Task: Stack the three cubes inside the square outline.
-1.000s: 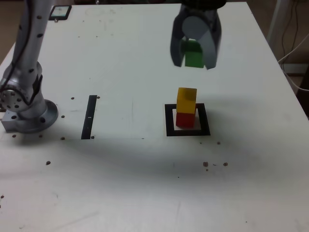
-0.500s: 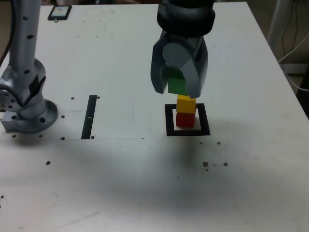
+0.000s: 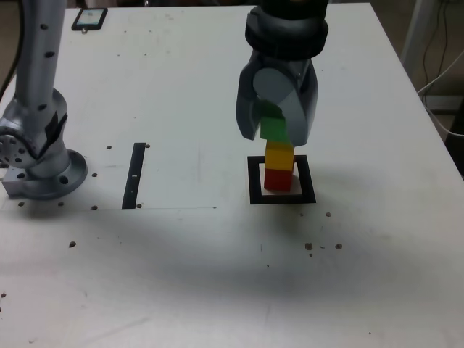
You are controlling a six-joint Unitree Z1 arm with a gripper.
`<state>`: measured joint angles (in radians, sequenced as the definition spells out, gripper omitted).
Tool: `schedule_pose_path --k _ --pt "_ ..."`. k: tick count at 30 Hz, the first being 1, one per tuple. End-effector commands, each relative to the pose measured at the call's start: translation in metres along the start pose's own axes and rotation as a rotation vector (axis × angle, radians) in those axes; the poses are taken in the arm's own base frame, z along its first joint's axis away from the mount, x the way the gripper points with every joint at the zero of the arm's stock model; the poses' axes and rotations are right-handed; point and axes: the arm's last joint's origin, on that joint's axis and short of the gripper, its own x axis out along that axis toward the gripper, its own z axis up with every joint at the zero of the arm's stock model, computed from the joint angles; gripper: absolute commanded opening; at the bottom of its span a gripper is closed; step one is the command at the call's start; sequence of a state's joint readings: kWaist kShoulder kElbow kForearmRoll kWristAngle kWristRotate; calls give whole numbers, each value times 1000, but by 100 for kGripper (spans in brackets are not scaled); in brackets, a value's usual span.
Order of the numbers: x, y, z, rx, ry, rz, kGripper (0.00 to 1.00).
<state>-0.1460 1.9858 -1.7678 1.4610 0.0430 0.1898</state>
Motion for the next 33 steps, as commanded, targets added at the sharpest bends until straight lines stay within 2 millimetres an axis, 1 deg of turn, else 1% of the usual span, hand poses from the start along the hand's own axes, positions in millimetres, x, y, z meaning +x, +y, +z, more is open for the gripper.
schedule_pose_path --k 1,5,13,15,20,22,25,29,33 --pt "4 3 2 -3 0 -4 22" --pt "10 5 6 1 5 -14 27" --pt "20 7 11 18 29 -32 51" --pt "20 7 11 18 29 -32 60" --pt "18 8 11 18 20 -27 87" --pt "17 8 10 18 16 -20 93" --pt "14 8 7 18 13 -7 97" --pt "10 9 2 16 15 10 99" --pt "2 11 -12 10 13 18 99"
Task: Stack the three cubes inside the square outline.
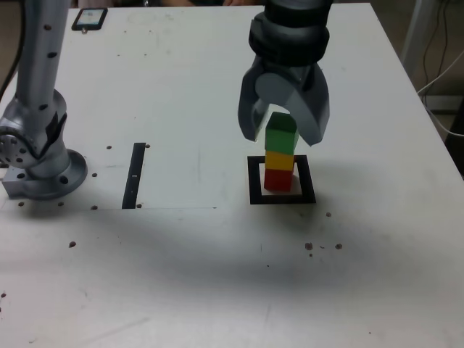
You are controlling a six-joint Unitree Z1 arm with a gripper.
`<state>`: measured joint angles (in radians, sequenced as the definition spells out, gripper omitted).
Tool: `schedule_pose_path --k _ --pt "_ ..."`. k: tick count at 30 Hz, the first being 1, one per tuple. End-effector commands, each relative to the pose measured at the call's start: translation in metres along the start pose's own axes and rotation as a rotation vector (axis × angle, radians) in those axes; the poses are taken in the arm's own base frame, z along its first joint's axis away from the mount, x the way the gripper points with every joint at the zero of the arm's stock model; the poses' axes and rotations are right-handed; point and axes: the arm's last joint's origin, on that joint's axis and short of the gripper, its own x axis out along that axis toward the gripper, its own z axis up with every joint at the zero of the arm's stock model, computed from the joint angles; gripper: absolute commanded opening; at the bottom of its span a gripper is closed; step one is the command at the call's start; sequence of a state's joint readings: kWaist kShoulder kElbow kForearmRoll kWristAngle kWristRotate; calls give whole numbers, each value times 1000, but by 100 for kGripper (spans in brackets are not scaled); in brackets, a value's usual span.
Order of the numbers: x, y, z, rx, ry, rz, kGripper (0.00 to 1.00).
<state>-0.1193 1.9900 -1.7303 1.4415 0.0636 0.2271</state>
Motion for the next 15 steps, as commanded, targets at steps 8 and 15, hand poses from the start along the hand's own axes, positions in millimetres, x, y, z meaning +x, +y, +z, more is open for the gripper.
schedule_pose_path --k 8,15 --pt "-39 -7 -58 11 -72 4 99" --pt "-37 -22 -107 4 -67 -29 99"
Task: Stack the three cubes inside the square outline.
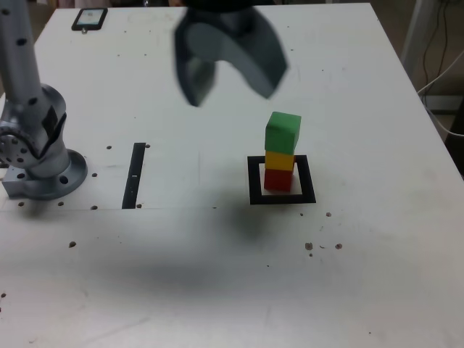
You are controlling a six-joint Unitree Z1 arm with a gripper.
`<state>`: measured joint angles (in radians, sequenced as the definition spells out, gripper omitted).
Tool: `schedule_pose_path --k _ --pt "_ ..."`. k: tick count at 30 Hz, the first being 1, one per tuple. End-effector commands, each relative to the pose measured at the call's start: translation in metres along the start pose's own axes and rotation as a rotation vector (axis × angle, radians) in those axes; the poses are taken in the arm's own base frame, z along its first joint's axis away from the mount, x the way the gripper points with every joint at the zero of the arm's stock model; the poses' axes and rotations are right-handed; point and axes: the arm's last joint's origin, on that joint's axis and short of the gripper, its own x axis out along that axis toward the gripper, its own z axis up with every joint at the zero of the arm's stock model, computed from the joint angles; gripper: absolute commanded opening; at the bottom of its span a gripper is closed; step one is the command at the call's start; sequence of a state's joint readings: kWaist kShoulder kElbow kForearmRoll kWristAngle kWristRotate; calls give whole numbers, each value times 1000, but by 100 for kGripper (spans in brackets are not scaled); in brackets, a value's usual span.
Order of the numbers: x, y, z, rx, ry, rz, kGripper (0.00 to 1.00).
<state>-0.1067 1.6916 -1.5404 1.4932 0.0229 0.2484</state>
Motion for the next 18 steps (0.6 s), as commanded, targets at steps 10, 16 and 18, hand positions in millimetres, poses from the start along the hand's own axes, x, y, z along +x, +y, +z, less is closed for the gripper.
schedule_pose_path --k 10,16,18 --pt "72 -18 -60 -6 64 -13 99" --pt "104 -22 -79 -23 92 3 99" --pt "111 -23 -84 -42 109 14 99"
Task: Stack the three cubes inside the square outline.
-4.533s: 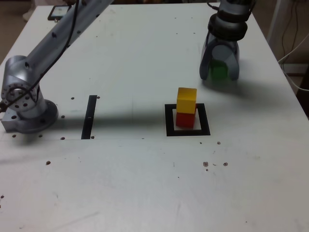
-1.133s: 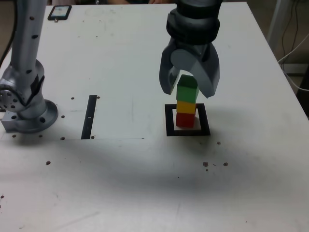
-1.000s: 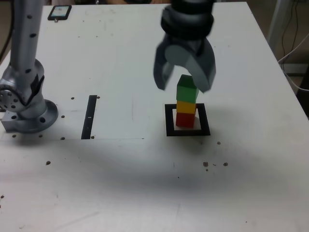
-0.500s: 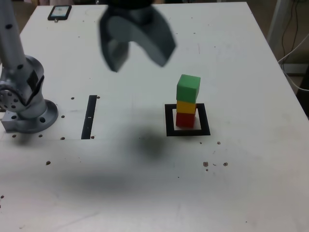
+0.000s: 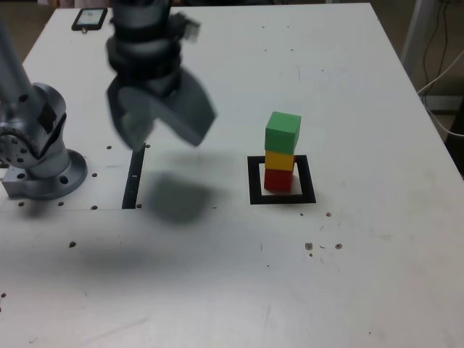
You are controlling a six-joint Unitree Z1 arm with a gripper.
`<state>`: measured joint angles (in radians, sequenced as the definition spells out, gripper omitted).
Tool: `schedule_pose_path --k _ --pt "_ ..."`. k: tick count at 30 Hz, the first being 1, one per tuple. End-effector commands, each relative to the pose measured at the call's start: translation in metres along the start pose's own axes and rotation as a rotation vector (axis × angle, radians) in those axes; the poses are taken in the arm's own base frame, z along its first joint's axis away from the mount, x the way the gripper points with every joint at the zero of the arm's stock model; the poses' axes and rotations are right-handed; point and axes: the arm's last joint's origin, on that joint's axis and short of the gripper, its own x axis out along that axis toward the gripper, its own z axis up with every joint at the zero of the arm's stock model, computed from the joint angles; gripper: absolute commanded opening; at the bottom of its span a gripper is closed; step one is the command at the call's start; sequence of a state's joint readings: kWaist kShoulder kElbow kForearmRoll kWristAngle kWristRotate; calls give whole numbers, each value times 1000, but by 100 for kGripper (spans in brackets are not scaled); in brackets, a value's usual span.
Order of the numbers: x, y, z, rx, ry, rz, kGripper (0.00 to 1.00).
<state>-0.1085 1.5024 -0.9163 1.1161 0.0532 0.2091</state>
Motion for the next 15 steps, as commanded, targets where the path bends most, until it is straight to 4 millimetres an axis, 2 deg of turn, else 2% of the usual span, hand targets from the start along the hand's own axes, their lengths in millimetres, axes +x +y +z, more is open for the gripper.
schedule_pose_path --k 1,8,15 --pt "15 -3 -11 -18 56 3 99" --pt "29 -5 -25 -150 135 28 99" --pt "32 -5 -25 -218 136 30 99"
